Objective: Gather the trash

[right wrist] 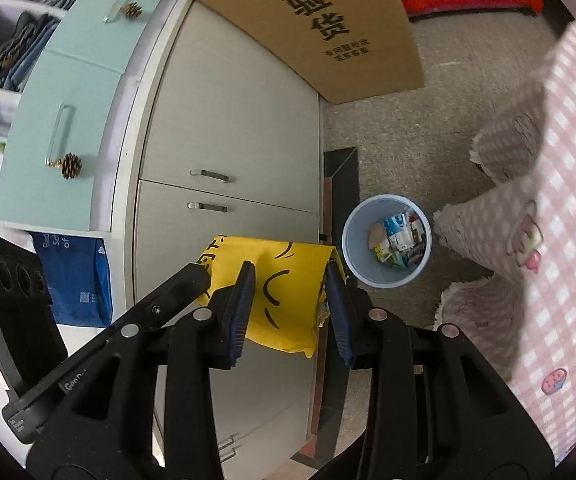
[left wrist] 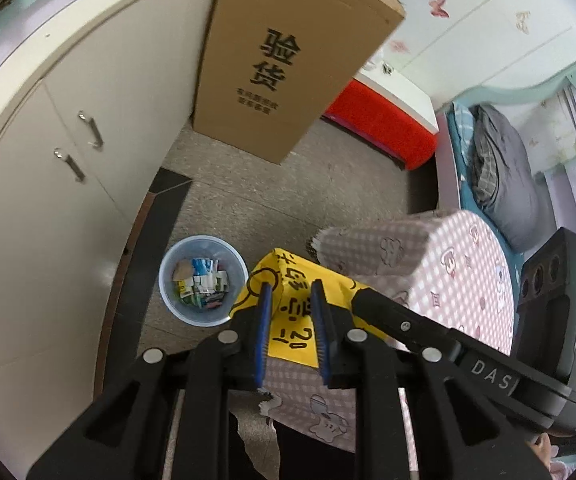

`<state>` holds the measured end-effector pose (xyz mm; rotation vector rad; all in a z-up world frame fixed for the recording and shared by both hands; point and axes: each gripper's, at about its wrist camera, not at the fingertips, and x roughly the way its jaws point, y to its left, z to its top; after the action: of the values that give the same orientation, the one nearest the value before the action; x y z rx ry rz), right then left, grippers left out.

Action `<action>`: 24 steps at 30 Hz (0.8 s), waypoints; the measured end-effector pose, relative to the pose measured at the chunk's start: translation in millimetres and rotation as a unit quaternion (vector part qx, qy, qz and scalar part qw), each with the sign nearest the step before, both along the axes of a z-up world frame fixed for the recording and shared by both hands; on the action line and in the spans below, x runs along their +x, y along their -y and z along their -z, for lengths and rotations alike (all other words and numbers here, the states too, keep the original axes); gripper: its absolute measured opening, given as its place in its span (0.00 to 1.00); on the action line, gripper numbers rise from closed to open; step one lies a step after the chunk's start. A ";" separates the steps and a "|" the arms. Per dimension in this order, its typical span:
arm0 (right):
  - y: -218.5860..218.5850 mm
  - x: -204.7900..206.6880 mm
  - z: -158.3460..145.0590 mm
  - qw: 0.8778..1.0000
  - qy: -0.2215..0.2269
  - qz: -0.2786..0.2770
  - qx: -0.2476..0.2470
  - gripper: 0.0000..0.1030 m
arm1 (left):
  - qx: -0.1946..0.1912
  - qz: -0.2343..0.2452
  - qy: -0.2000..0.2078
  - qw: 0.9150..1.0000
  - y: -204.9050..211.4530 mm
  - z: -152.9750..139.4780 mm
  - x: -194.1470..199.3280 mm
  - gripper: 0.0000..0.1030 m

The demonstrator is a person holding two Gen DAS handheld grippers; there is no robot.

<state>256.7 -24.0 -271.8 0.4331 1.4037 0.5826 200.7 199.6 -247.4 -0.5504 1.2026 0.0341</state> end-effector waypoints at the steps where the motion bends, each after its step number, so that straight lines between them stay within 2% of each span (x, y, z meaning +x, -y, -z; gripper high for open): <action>1: -2.4 0.1 -1.1 1.000 0.002 0.000 -0.001 0.36 | -0.001 -0.002 0.002 1.000 -5.0 -0.9 -0.2 0.18; 3: -11.3 1.9 -3.8 1.000 0.010 -0.001 -0.005 0.40 | -0.005 -0.005 0.006 1.000 -11.8 -2.1 -0.4 0.18; 4: -14.8 2.8 -4.0 1.000 0.014 -0.004 -0.009 0.51 | -0.005 -0.005 0.008 1.000 -15.3 -2.5 -0.8 0.18; 5: -17.9 4.1 -3.1 0.999 0.022 -0.004 -0.025 0.55 | 0.002 -0.008 0.010 1.000 -17.8 -2.9 -0.1 0.21; 6: -21.0 4.7 -1.2 0.999 0.024 -0.002 -0.036 0.56 | 0.010 -0.013 0.008 1.000 -20.2 -2.7 0.4 0.31; 7: -22.9 6.0 1.9 0.999 0.021 -0.003 -0.044 0.56 | 0.023 -0.024 0.004 0.999 -23.6 -1.9 1.2 0.51; 8: -22.4 7.0 5.8 0.999 0.016 -0.003 -0.051 0.56 | 0.041 -0.039 -0.001 0.998 -27.9 -0.9 1.0 0.58; 11: -14.8 4.0 7.4 0.998 0.018 0.004 -0.065 0.57 | 0.033 -0.043 -0.007 0.999 -36.8 1.1 0.3 0.58; 16: -3.0 -6.6 -4.8 0.997 0.033 0.012 -0.070 0.58 | 0.055 -0.037 -0.007 0.998 -35.0 -4.5 -5.2 0.60; 24: 34.1 -26.0 -53.0 0.991 0.108 0.028 -0.075 0.61 | 0.111 -0.009 0.015 0.994 -3.0 -29.9 -10.4 0.64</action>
<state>230.7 -58.2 -218.8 0.2793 1.2150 0.4611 190.3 202.6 -217.5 -0.3647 1.1472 0.1720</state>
